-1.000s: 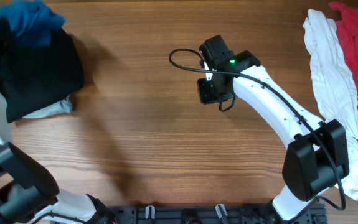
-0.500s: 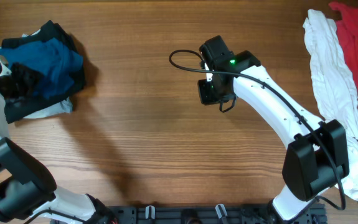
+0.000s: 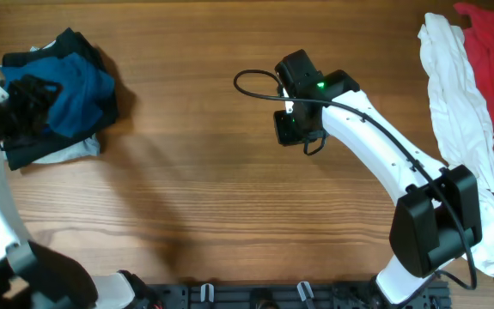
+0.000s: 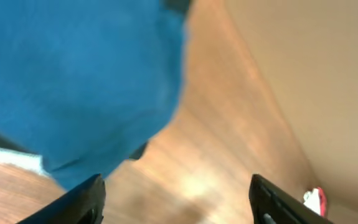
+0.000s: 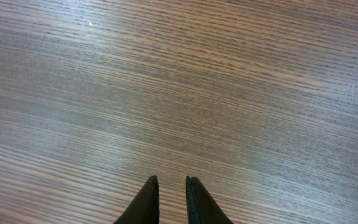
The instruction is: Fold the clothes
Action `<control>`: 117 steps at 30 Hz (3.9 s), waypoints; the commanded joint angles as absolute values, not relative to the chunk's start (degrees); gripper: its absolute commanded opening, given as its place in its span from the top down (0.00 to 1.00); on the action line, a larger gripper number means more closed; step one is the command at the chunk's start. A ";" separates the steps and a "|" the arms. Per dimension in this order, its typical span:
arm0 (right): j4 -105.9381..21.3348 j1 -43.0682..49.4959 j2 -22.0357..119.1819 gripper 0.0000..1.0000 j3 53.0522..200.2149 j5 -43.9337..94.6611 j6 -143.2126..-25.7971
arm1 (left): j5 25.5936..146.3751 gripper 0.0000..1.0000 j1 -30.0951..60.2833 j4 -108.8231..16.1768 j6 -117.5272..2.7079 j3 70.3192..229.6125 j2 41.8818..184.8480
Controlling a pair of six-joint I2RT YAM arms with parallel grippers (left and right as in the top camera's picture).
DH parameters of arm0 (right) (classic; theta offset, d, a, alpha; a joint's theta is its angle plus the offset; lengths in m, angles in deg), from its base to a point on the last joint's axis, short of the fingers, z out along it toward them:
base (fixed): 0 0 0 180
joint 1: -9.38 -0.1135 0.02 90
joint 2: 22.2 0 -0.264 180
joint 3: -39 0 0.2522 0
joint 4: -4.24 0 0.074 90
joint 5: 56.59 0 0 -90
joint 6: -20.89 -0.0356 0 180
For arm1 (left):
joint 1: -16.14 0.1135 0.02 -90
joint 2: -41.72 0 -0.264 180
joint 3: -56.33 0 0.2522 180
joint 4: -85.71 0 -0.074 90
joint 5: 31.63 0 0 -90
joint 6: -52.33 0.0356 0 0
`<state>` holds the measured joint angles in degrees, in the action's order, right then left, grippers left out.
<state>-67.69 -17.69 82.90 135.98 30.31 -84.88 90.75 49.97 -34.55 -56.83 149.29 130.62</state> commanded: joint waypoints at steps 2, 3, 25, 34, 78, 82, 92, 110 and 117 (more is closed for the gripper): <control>-68.04 -17.87 82.83 0.84 135.93 31.52 -84.13 | 93.70 0.27 50.14 -40.80 -57.62 150.36 129.16; -68.10 -17.87 82.83 0.85 135.93 31.52 -84.13 | 93.72 0.27 50.14 -41.98 -57.64 150.36 129.68; -69.24 -17.87 82.83 0.85 135.93 32.35 -84.16 | 107.69 0.13 50.12 -59.86 -56.35 150.36 164.39; -69.79 -17.87 82.83 0.85 135.93 32.35 -84.11 | 108.21 0.00 50.10 -64.67 -54.58 150.38 148.15; -76.45 0.65 72.17 0.01 134.32 19.60 -81.25 | 69.81 0.00 8.53 -2.20 -53.90 150.36 127.82; -74.46 -0.43 63.01 0.00 127.85 20.06 -83.52 | 69.81 0.00 8.42 2.12 -54.58 150.29 125.53; -61.20 -6.59 30.31 0.00 105.51 32.85 -92.31 | 59.49 0.04 2.34 -17.40 -57.57 134.03 95.41; -58.42 -7.49 18.66 0.00 101.64 37.90 -94.78 | 50.79 0.00 1.40 -25.18 -58.75 124.04 71.72; -58.40 -7.49 22.44 0.00 101.64 37.90 -94.76 | 50.79 0.00 1.40 -25.18 -58.75 124.04 71.72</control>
